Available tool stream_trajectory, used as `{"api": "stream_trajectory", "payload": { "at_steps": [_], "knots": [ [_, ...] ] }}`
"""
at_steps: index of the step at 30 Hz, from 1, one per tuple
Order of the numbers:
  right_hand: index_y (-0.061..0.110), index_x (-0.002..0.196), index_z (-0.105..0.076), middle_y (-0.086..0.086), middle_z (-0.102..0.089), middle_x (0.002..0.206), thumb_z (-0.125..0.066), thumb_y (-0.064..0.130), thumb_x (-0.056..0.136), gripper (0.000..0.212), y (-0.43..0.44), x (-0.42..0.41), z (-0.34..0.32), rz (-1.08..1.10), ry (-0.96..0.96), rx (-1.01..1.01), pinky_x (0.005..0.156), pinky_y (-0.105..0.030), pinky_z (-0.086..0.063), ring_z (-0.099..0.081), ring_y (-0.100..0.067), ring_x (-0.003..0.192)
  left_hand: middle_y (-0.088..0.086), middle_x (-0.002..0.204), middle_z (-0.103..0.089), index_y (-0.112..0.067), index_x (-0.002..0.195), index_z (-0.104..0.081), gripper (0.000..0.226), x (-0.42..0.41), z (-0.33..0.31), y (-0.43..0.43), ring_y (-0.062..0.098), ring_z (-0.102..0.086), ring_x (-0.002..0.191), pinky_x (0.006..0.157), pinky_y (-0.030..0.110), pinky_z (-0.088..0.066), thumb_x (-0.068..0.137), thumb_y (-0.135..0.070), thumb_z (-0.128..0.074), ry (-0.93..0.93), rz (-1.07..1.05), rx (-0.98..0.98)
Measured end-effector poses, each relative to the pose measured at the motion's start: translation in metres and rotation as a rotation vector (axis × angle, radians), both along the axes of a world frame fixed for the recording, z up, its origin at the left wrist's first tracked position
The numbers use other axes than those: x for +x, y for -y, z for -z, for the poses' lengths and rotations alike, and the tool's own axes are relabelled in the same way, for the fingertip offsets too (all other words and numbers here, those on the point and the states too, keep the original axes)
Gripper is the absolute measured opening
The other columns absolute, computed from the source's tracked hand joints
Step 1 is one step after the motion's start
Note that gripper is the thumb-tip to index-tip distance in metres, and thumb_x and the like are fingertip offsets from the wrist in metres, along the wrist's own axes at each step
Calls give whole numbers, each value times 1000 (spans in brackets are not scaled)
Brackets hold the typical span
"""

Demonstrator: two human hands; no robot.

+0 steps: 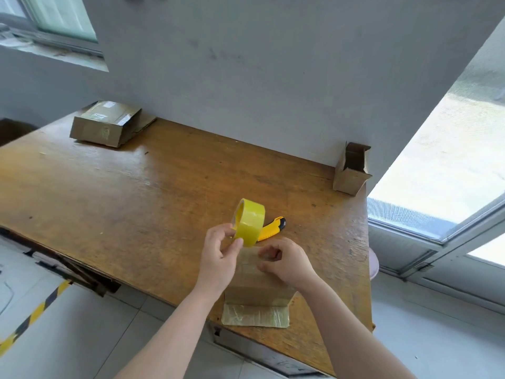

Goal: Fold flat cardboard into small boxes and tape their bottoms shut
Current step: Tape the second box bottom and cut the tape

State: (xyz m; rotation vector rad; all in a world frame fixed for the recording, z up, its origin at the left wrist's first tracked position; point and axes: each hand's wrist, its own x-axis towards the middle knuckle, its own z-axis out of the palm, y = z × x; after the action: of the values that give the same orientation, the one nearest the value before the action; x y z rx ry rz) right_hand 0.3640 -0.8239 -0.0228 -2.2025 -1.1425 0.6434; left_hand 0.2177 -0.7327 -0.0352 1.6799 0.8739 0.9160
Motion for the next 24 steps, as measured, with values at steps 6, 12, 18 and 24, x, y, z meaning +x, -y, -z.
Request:
{"api": "stream_trajectory", "payload": {
  "at_steps": [6,12,18,24],
  "knots": [
    [25,108,-68,-3,-63,104,-84,18,70,42,9,-4,-15,-26,-337,129,85,-39,-51,-59,-18,90,-3,108,-53,-13,105,-61,14,4,15,17,11,-56,101,89,28,-50,92,-12,-60,-103,91,81],
    [8,92,-73,0,-67,92,-69,19,89,12,13,-8,-23,115,-545,312,83,-41,-52,-61,-16,83,-10,110,-53,-17,111,-61,28,-2,16,20,9,-57,100,86,31,-51,88,-1,-60,-239,165,240],
    [26,72,-53,9,-47,67,-51,27,99,28,10,-9,-43,52,-540,417,62,-19,-35,-41,-8,65,-12,100,-47,-27,91,-60,22,0,15,15,12,-39,99,82,32,-29,77,-37,-75,-595,-24,339],
    [33,61,-47,13,-39,56,-51,24,97,37,5,-19,-36,47,-230,419,51,-25,-31,-36,-7,54,-15,88,-41,-27,81,-59,16,-4,9,9,13,-40,91,72,32,-25,78,-37,-72,-617,26,301]
  ]
}}
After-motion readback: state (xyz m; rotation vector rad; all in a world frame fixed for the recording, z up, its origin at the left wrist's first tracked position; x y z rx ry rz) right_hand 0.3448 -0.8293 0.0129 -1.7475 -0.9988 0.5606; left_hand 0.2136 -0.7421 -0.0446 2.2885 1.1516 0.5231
